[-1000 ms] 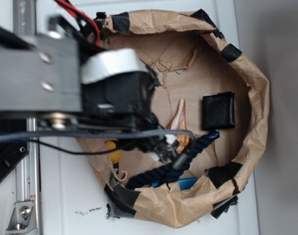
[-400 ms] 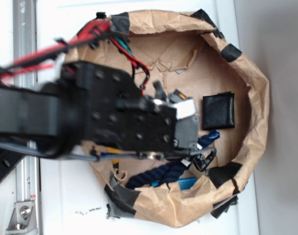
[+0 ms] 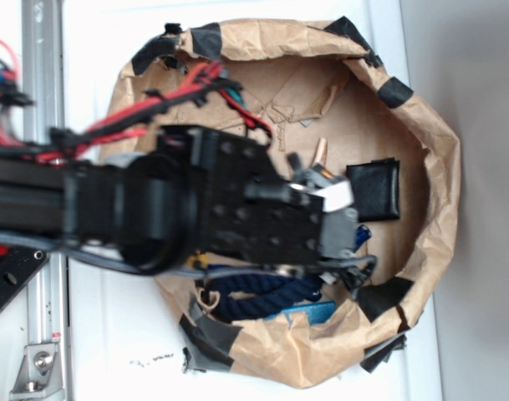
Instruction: Grab the shell.
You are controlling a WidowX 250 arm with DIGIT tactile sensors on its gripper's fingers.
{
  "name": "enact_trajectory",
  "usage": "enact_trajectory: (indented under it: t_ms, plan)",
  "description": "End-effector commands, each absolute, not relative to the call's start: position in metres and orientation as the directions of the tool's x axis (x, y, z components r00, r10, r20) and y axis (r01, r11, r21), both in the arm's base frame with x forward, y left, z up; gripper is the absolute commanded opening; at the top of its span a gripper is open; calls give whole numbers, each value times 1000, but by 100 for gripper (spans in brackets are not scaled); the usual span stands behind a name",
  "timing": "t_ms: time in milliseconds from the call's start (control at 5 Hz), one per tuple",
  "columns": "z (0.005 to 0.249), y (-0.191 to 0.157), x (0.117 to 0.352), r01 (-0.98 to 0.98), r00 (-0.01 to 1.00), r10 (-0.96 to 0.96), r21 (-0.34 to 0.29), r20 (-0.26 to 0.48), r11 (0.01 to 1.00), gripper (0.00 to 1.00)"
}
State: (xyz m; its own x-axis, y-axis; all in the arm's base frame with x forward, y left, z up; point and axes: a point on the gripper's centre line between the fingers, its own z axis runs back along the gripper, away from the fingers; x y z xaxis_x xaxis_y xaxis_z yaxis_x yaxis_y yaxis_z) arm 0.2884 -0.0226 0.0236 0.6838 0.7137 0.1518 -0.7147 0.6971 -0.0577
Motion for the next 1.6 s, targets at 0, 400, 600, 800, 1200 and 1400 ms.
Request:
enact_trajectory:
  t_ms: [0,400,600,800,1200,1400]
  plan:
    - [29,7,293,-722,676,713,-21,187,691,100]
    - [35,42,261,-796,594,779,8,202,605,100]
    - [30,50,258,-809,578,792,16,197,587,100]
    - [27,53,267,-805,585,786,25,202,593,100]
    - [25,63,288,-714,690,694,34,205,699,100]
    - [27,69,286,-693,709,670,47,220,719,100]
